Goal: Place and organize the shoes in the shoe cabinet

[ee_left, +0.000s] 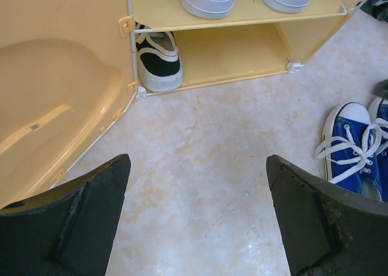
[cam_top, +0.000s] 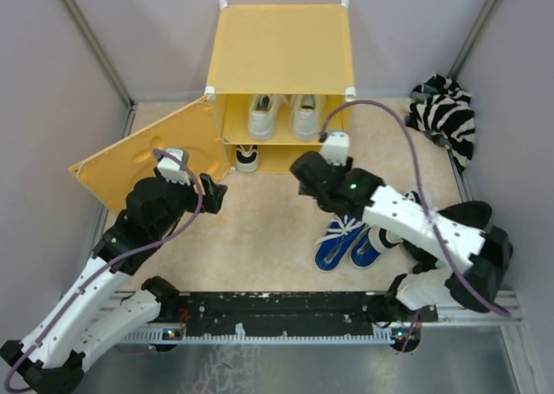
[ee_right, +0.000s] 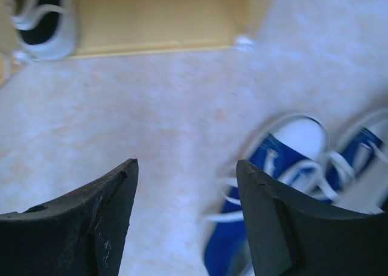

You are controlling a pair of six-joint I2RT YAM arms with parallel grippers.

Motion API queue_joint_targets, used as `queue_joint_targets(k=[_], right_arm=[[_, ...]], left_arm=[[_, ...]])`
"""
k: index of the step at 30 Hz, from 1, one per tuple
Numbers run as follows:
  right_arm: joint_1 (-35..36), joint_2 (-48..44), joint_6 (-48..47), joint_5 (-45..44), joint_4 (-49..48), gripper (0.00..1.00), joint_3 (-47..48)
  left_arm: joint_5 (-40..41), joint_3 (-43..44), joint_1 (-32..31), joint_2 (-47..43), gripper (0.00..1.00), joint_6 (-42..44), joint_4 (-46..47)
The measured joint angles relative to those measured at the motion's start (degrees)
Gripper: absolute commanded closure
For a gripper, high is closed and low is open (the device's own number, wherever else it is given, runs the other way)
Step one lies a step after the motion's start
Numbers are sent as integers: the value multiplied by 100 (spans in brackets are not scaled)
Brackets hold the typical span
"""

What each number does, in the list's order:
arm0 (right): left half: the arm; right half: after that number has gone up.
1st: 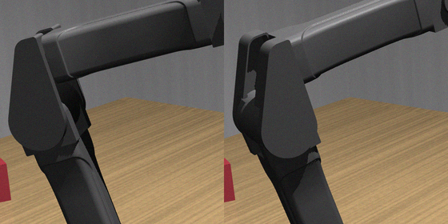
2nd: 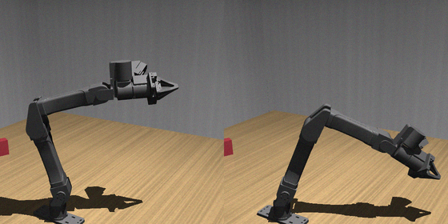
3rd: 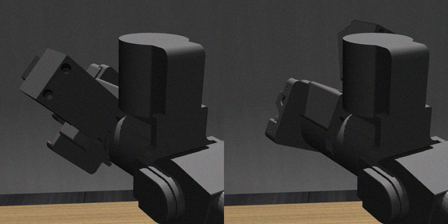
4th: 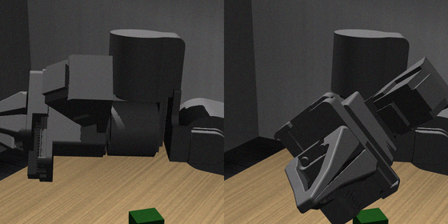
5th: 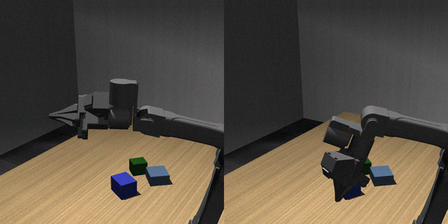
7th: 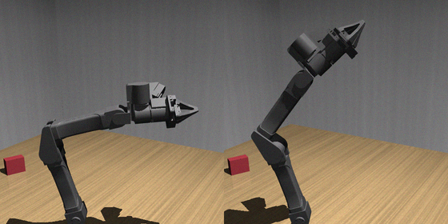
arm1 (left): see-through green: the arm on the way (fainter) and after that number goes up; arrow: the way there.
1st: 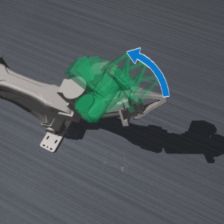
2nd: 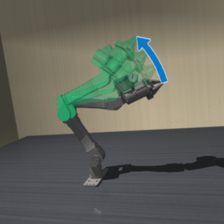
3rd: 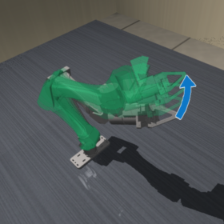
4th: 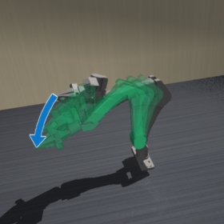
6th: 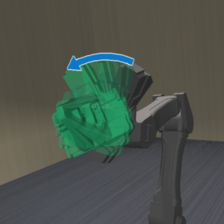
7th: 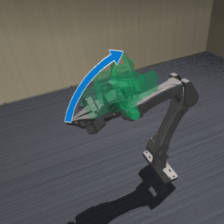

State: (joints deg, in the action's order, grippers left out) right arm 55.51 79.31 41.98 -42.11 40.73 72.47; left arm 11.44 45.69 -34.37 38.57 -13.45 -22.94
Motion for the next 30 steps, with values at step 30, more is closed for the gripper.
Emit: queue_joint_targets(k=[30], right_arm=[[-4433, -2337, -155, 2496, 2041, 51, -2465]], left_arm=[[-442, -223, 0, -138, 1, -24, 223]])
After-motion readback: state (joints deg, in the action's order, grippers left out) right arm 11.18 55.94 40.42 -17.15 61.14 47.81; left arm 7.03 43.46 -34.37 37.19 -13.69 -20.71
